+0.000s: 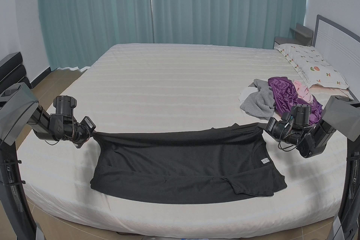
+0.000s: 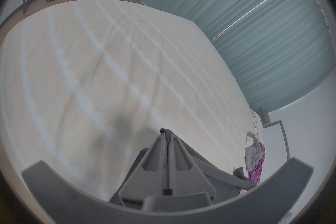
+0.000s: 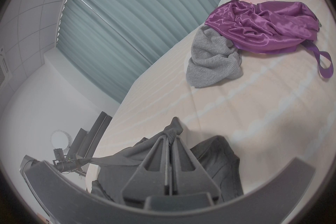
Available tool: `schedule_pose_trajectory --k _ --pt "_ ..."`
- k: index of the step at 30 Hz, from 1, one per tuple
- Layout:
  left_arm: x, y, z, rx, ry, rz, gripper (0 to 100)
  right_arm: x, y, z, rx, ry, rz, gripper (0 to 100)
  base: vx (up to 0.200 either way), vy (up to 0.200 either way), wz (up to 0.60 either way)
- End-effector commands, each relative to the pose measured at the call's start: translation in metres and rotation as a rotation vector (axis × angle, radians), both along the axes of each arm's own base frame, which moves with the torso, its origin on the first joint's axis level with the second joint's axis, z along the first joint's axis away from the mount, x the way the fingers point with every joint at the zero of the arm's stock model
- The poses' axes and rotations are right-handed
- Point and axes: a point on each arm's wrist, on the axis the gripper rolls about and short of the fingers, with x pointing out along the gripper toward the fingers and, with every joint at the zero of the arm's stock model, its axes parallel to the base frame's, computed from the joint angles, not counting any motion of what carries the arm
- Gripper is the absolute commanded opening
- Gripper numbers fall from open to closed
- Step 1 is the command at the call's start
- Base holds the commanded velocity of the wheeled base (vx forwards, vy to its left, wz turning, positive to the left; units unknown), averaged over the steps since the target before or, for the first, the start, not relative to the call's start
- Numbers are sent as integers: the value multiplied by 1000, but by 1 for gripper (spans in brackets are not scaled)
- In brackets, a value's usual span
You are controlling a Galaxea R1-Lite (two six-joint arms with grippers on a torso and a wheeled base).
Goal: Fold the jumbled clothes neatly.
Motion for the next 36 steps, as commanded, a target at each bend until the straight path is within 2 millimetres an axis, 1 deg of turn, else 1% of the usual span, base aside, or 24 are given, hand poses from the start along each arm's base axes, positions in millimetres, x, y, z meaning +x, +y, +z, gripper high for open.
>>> schedule_pose_trajectory --k 1,5,9,11,12,16,17,21,26,29,32,36 --pt "-20 -2 3 12 26 -18 0 -21 -10 2 17 3 17 0 0 0 0" --pt "-30 -3 -2 2 59 -23 0 -36 -15 -7 18 29 28 0 0 0 0" --pt "-40 -4 -7 -14 80 -42 0 -50 -16 -17 6 51 61 0 0 0 0" --pt "-44 -5 -9 -12 88 -45 0 -53 -16 -19 -1 58 65 0 0 0 0" --pt "-49 -5 -15 8 100 -67 0 -57 -16 -24 -23 65 76 0 0 0 0" --pt "-63 -8 -27 37 132 -106 0 -68 -17 -37 -75 102 103 0 0 0 0" --pt "-64 -8 -27 39 130 -107 0 -69 -17 -38 -80 104 104 0 0 0 0" --pt "-73 -9 -34 39 137 -109 0 -78 -18 -53 -132 121 127 0 0 0 0" --pt "-82 -9 -40 51 162 -125 0 -83 -22 -65 -142 124 117 0 0 0 0" --pt "-86 -9 -40 57 170 -133 0 -85 -22 -65 -142 113 113 0 0 0 0" --pt "-87 -9 -37 60 159 -133 0 -83 -24 -59 -135 75 100 0 0 0 0" --pt "-83 -8 -22 62 106 -124 0 -80 -25 -43 -134 14 86 0 0 0 0"
